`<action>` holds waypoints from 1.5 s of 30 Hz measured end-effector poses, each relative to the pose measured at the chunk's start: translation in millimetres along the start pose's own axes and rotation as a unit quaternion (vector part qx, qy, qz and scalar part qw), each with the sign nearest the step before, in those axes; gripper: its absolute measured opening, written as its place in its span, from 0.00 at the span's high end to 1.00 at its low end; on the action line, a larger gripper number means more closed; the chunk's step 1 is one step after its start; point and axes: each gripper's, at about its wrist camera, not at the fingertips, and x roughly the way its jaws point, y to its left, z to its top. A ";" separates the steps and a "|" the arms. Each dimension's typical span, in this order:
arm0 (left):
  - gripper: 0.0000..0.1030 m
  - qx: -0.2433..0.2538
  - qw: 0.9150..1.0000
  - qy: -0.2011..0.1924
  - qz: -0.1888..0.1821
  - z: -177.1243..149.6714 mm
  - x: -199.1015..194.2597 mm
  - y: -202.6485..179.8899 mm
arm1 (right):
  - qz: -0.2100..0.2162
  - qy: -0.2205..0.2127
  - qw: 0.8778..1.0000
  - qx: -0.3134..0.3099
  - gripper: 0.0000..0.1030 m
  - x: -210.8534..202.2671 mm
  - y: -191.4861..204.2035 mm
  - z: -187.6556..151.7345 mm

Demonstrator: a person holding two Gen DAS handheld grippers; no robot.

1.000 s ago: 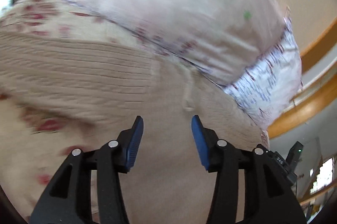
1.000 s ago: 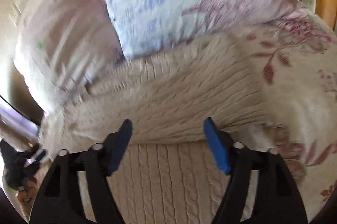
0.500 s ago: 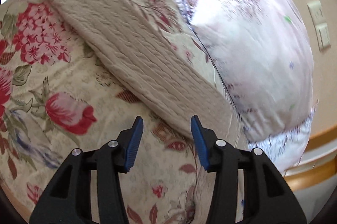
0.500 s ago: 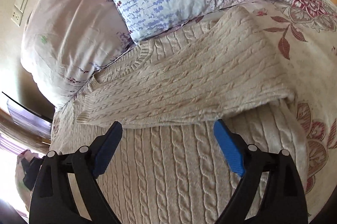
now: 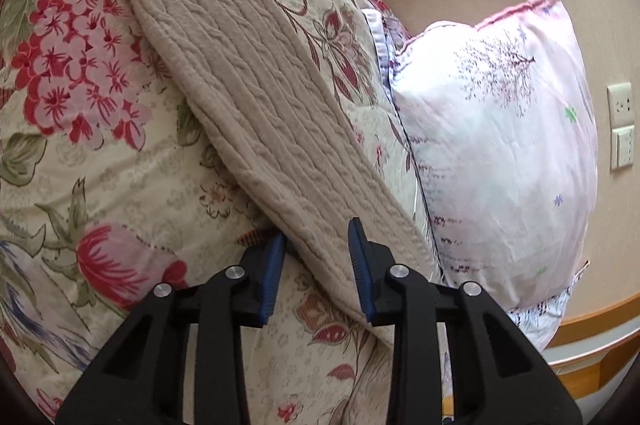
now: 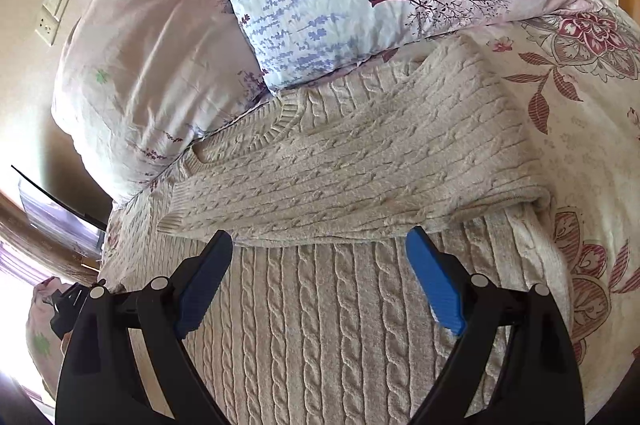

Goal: Fold small clothes

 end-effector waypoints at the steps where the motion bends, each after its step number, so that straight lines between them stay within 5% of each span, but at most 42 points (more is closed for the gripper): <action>1: 0.72 -0.003 1.000 -0.004 0.000 0.8 0.2 0.8 | 0.000 -0.001 1.000 0.001 0.12 -0.5 -0.4 0.1; 5: 0.90 -0.026 1.000 -0.014 -0.002 5.2 5.0 9.0 | 0.000 0.000 1.000 0.001 0.12 -1.4 -3.2 -0.5; 10: 0.93 -0.013 0.999 -0.031 -0.020 1.1 -2.1 -6.2 | 0.000 -0.006 1.000 -0.002 0.12 -6.7 -4.5 0.1; 15: 0.93 0.036 0.995 -0.035 -0.088 -11.0 -15.2 -61.1 | -0.002 -0.026 1.000 -0.012 0.12 -16.6 -2.3 2.1; 17: 0.93 0.067 0.990 -0.031 -0.122 -23.5 -16.8 -91.2 | -0.001 -0.031 0.999 -0.017 0.12 -19.7 -1.4 1.8; 23: 0.93 0.177 0.957 0.030 -0.230 -105.3 14.3 -179.2 | -0.002 -0.031 0.999 -0.021 0.12 -21.1 -3.0 -2.9; 27: 0.93 0.206 0.947 0.115 -0.216 -172.2 74.3 -189.9 | -0.004 -0.023 1.000 -0.016 0.12 -17.5 -6.7 -6.8; 30: 0.93 0.186 0.948 0.188 -0.179 -202.6 117.9 -174.7 | -0.008 -0.016 1.000 -0.016 0.12 -16.4 -8.0 -10.0; 33: 0.91 0.156 0.949 0.214 -0.169 -206.9 132.5 -160.1 | -0.011 -0.015 1.000 -0.019 0.12 -17.4 -8.2 -10.3; 36: 0.86 0.140 0.957 0.197 -0.162 -193.8 123.9 -154.5 | -0.011 -0.020 1.000 -0.019 0.12 -19.1 -9.3 -9.6; 38: 0.70 0.122 0.965 0.178 -0.151 -179.8 116.9 -147.6 | -0.007 -0.021 1.000 -0.018 0.12 -18.5 -9.1 -9.6; 45: 0.70 0.025 0.983 0.139 -0.115 -130.9 111.0 -107.3 | 0.002 -0.017 0.999 -0.028 0.12 -16.3 -5.0 -12.9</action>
